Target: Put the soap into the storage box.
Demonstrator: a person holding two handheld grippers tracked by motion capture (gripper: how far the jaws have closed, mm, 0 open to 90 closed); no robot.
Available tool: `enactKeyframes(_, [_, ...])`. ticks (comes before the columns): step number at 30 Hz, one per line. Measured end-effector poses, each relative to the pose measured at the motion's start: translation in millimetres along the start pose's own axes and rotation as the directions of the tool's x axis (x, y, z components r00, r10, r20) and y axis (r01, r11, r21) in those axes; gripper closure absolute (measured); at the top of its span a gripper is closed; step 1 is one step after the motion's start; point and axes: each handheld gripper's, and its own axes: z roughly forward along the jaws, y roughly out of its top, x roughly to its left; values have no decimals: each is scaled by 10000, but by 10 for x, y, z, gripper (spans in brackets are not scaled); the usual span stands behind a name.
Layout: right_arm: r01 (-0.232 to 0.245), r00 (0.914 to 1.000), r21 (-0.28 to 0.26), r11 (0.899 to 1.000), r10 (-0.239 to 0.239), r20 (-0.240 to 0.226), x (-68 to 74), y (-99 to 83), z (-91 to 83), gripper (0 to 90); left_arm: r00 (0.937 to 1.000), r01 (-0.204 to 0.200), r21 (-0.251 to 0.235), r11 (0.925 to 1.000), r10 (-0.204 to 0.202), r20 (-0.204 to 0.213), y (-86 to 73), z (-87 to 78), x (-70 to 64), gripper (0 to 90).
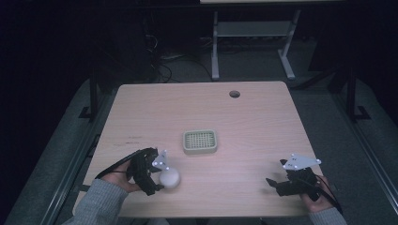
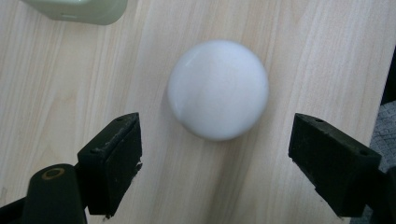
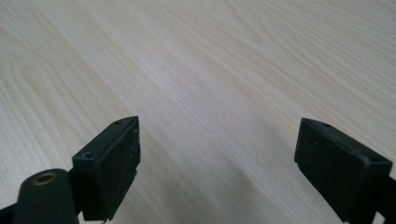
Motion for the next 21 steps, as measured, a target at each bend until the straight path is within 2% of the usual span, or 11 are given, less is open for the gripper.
enactKeyframes(13, [84,9998,-33,10000,-83,197,-21,-11,-20,139,9989,-235,434,9988,217,426,154,121,43,171])
enactKeyframes(21, [143,9998,-24,9999,-143,115,-12,-11,-17,139,9975,-327,671,9972,283,655,219,190,57,171])
